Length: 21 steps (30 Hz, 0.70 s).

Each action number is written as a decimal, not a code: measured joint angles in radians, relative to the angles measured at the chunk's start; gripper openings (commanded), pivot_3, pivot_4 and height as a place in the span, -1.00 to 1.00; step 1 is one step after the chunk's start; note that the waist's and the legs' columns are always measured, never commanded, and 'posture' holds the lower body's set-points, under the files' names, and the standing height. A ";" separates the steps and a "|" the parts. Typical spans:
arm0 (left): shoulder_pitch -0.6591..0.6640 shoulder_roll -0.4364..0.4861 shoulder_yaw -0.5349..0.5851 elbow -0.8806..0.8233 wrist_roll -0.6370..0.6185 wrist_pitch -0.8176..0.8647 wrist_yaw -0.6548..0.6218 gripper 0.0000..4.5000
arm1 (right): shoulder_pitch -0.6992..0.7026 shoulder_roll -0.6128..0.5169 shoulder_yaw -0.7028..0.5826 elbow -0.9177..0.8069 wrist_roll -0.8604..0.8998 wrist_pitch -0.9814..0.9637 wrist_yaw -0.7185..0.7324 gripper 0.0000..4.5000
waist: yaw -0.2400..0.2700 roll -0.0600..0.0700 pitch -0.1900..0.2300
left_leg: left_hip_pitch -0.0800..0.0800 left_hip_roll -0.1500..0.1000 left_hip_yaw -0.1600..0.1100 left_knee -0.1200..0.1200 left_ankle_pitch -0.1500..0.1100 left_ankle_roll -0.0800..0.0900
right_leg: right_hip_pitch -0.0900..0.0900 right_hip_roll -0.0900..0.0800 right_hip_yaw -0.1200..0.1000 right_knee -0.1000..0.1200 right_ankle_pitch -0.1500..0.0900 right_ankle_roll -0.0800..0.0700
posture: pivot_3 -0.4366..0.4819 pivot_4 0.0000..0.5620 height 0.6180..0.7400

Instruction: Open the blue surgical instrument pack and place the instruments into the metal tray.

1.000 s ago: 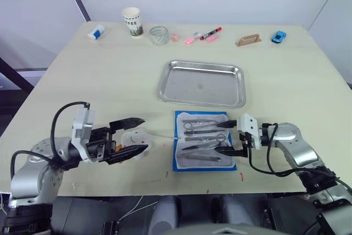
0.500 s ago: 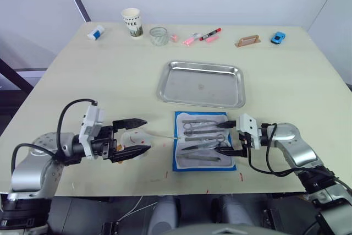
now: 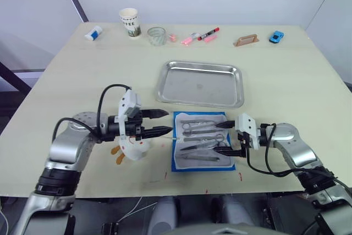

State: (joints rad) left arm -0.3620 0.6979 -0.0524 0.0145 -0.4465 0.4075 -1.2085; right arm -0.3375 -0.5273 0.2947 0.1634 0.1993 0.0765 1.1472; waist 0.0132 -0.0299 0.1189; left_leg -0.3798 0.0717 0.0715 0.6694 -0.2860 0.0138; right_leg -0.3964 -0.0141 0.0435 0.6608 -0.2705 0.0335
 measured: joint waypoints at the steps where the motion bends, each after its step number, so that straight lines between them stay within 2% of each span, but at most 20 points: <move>1: -0.028 -0.018 -0.021 0.029 0.026 -0.019 0.003 0.11 | 0.003 0.000 -0.001 -0.005 0.000 0.003 -0.002 1.00 | 0.000 0.000 0.000 | 0.000 0.000 0.000 0.000 0.000 0.000 | 0.000 0.000 0.000 0.000 0.000 0.000 | -0.05 -0.47 1.00; 3: -0.059 -0.033 -0.053 0.062 0.061 -0.050 -0.003 0.11 | 0.004 0.002 0.001 -0.012 0.000 0.007 -0.009 1.00 | -0.001 0.000 0.000 | 0.000 0.000 0.000 0.000 0.000 0.000 | 0.000 0.000 0.000 0.000 0.000 0.000 | -0.05 -0.47 1.00; 6: -0.091 -0.061 -0.088 0.116 0.101 -0.093 -0.018 -0.29 | 0.009 0.003 0.001 -0.024 -0.001 0.014 -0.021 1.00 | -0.003 0.000 0.000 | 0.000 0.000 0.000 0.000 0.000 0.000 | 0.000 0.000 0.001 0.000 0.000 0.000 | -0.05 -0.47 1.00; 7: -0.099 -0.065 -0.104 0.135 0.114 -0.108 -0.023 -0.50 | 0.013 0.002 0.001 -0.030 -0.002 0.021 -0.023 1.00 | -0.002 0.001 0.000 | 0.000 0.000 0.000 0.000 0.000 0.000 | 0.000 0.000 0.000 0.000 0.000 0.000 | -0.05 -0.47 1.00; 21: -0.193 -0.133 -0.171 0.278 0.231 -0.231 -0.062 -0.50 | 0.040 0.000 -0.007 -0.075 -0.004 0.053 -0.049 1.00 | -0.001 0.001 0.000 | -0.001 0.000 0.000 0.000 0.000 0.000 | 0.000 0.000 0.000 0.000 0.000 0.000 | -0.05 -0.47 1.00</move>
State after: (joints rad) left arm -0.5550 0.5647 -0.2238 0.2927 -0.2155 0.1761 -1.2706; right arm -0.2974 -0.5274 0.2875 0.0887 0.1957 0.1291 1.0987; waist 0.0122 -0.0292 0.1194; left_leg -0.3803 0.0716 0.0716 0.6694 -0.2861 0.0138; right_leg -0.3966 -0.0138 0.0440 0.6605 -0.2705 0.0336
